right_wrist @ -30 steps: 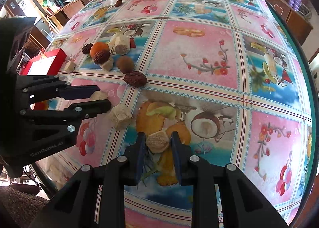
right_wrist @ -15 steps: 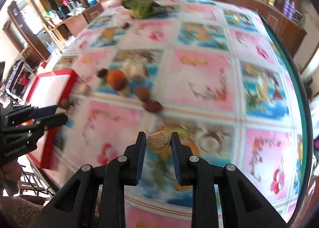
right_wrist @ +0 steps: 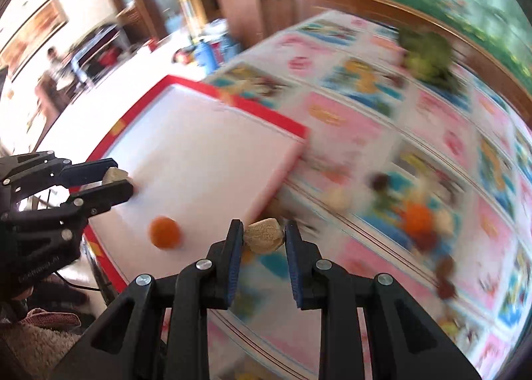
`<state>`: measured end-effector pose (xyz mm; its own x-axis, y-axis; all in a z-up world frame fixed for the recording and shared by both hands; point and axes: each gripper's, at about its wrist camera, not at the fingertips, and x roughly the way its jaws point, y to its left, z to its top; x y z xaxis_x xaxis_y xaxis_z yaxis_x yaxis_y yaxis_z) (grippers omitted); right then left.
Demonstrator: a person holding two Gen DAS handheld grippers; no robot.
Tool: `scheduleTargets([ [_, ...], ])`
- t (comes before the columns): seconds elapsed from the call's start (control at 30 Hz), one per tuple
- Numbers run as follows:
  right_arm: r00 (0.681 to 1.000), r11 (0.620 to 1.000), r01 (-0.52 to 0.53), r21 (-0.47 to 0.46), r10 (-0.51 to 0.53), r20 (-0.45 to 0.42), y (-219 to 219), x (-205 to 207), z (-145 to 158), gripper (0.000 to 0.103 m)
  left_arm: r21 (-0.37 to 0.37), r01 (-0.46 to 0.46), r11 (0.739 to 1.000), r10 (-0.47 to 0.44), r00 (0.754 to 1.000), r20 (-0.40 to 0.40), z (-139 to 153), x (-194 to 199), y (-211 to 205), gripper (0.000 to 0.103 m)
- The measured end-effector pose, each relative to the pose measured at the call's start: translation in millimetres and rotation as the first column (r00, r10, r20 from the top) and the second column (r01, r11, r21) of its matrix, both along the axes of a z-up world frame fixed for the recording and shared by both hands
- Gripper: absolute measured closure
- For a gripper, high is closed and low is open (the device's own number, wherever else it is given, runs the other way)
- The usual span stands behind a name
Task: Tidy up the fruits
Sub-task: 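Carry both banana slices to the white tray and open both grippers, then move both open grippers back to the fruit on the tablecloth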
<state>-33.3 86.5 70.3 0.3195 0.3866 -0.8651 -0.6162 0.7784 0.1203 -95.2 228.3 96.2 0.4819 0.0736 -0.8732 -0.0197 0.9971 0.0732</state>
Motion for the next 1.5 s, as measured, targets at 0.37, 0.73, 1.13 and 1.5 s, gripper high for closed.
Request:
scheduleTargets([
  [0.37,0.991,0.989,-0.134,-0.068,0.132,-0.034,81.0,-2.5,-14.5,0.079,0.017,-0.137,0.99,0.138,0.989,-0.048,-24.2,-9.9,48.1,0.074],
  [0.73,0.993,0.987,-0.094,-0.129,0.083,-0.09,85.4,4.9,-32.9,0.078,0.057,-0.154,0.986,0.157,0.986,-0.049,-33.6,-0.9,49.3,0.073],
  [1.13,1.0,0.999,-0.005,-0.052,0.004,-0.017,51.2,7.3,-6.9,0.075,0.088,-0.111,0.99,0.114,0.993,-0.031,-24.1,11.6,32.4,0.053],
  [1.5,0.979,0.979,0.203,0.002,-0.203,-0.019,-19.0,15.4,6.5,0.075,0.094,0.001,0.996,-0.001,1.0,0.001,-10.8,30.3,-11.1,0.049],
])
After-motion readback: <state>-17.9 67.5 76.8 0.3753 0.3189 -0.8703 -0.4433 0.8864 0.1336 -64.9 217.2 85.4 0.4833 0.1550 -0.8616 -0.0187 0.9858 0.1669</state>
